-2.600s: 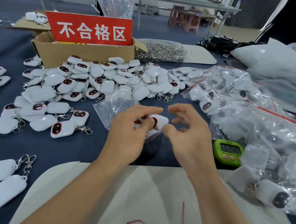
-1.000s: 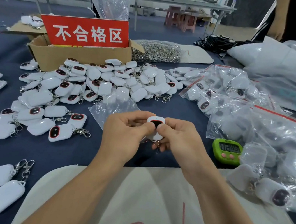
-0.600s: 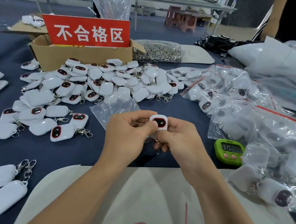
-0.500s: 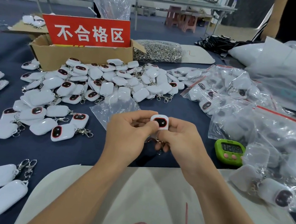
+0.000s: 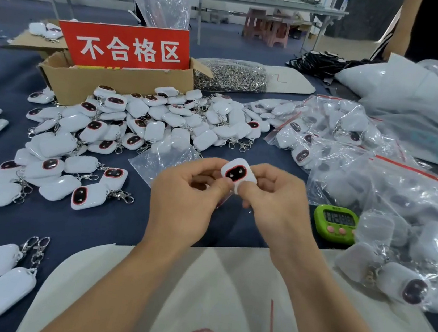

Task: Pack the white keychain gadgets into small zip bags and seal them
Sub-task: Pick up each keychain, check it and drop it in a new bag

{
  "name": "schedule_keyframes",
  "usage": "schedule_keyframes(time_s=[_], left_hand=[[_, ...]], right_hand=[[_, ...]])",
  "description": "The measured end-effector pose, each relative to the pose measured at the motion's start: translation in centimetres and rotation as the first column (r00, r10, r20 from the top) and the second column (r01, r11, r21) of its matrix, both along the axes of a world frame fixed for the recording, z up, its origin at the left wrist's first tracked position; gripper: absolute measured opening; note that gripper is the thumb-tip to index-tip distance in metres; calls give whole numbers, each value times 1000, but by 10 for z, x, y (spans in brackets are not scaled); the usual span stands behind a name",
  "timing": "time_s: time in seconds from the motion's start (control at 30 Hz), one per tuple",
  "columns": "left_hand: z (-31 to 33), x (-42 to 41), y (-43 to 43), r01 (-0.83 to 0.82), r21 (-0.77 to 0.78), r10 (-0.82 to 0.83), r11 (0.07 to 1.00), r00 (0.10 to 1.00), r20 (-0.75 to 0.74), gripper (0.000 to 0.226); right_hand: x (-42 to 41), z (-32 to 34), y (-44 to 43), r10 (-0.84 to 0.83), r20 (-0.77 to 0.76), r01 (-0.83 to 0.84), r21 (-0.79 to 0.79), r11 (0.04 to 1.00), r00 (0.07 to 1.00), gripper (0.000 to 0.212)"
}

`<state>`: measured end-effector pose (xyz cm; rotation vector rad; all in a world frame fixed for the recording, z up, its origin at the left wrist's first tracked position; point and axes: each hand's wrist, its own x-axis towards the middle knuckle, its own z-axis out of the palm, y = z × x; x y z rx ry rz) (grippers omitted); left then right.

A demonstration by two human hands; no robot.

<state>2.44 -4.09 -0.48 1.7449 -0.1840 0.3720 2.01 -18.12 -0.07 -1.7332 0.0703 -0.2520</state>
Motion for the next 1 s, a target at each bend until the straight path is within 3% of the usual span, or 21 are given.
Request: schedule_keyframes(time_s=[0.1, 0.2, 0.5, 0.6, 0.77, 0.9, 1.0], left_hand=[[-2, -3, -1, -171, 135, 167, 976, 985, 43, 23], [-4, -7, -1, -212, 192, 182, 958, 970, 160, 33], [-7, -7, -2, -271, 262, 184, 926, 931, 314, 22], [-8, -6, -2, -272, 277, 189, 921, 938, 292, 26], [-6, -3, 1, -245, 356, 111, 902, 928, 356, 48], [-9, 0, 5, -176, 366, 53, 914, 946, 320, 31], [-8, 0, 3, -196, 380, 82, 904, 951, 296, 19]], right_hand=[[0, 0, -5, -112, 190, 131, -93, 987, 975, 31], [-3, 0, -6, -149, 294, 201, -155, 967, 944, 41], [-4, 1, -5, -138, 384, 210, -152, 966, 913, 43], [-3, 1, -6, -139, 293, 175, -99, 980, 946, 33], [-3, 5, -9, -35, 30, 29, 180, 983, 999, 21], [-2, 6, -11, 143, -167, -68, 391, 918, 975, 15], [0, 6, -11, 156, -174, -87, 349, 933, 972, 22]])
